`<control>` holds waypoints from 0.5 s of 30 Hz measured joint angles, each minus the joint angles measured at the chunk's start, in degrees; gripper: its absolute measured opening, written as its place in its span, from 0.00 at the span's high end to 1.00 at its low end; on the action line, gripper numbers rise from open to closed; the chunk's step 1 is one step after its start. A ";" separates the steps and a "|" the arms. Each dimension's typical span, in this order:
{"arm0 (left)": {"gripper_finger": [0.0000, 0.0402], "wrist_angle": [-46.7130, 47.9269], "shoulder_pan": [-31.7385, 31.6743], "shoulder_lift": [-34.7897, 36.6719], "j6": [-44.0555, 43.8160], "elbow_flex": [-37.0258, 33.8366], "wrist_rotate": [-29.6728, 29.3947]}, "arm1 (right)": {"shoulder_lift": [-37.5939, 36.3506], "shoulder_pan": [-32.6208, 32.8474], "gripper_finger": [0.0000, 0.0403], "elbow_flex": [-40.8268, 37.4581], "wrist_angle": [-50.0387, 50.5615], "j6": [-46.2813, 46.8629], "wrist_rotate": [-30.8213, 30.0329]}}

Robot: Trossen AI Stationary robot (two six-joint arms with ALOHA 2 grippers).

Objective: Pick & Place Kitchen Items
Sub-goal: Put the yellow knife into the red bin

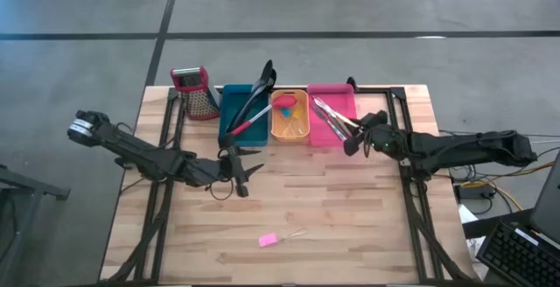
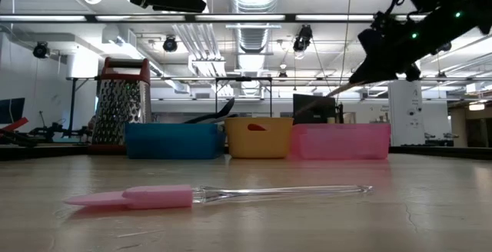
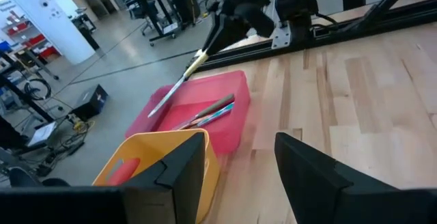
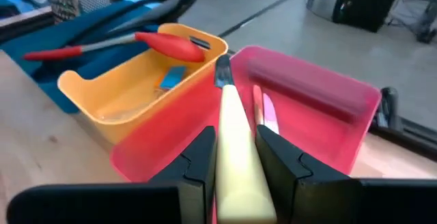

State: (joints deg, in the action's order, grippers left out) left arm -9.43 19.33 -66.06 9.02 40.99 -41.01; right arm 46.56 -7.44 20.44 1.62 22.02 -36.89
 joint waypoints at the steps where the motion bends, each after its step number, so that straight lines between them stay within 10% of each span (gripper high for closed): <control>1: 0.55 0.00 0.02 0.00 -0.03 0.00 0.08 | 0.56 -1.15 0.83 -0.65 -1.53 -0.14 1.26; 15: 0.55 0.48 0.15 -0.07 -0.52 0.00 1.42 | 15.92 -7.54 0.83 1.42 -6.86 0.02 3.98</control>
State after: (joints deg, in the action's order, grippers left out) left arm -8.95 19.48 -66.13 8.49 40.99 -39.59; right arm 62.49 -14.98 21.86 -5.24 22.04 -32.91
